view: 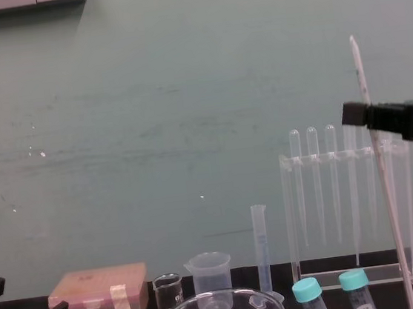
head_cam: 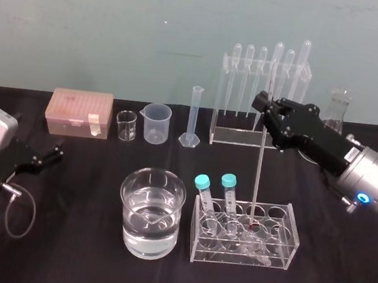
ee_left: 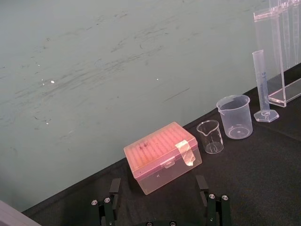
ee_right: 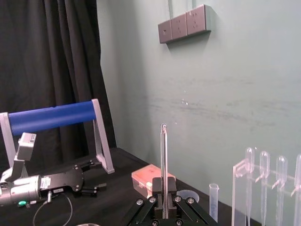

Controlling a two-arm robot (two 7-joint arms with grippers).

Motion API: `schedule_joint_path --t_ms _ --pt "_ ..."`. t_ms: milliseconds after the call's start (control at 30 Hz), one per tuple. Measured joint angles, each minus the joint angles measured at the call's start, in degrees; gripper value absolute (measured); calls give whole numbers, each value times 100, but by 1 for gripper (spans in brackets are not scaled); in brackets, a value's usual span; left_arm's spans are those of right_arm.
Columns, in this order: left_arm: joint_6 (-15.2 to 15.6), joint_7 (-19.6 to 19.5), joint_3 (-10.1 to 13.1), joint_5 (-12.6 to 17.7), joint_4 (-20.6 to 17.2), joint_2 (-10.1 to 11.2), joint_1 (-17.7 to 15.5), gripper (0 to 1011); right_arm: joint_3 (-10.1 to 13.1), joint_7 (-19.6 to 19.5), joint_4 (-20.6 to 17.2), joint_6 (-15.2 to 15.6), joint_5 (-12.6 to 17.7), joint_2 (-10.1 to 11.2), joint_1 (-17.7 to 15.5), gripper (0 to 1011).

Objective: Hold the thermometer with one hand and immerse one end into the beaker, then reinsert it into the test tube rack.

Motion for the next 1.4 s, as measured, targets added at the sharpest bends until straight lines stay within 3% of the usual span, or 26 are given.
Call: schedule_joint_path --t_ms 533,967,1100,1400 --pt "0 0 0 0 0 0 0 1008 -13 86 251 116 -218 -185 52 56" --pt "0 0 0 0 0 0 0 1008 -16 90 245 118 -215 -181 52 56" --pt "0 0 0 0 0 0 0 1008 -15 89 242 118 -210 -180 50 118" --pt "0 0 0 0 0 0 0 1008 -11 86 236 114 -197 -175 46 390"
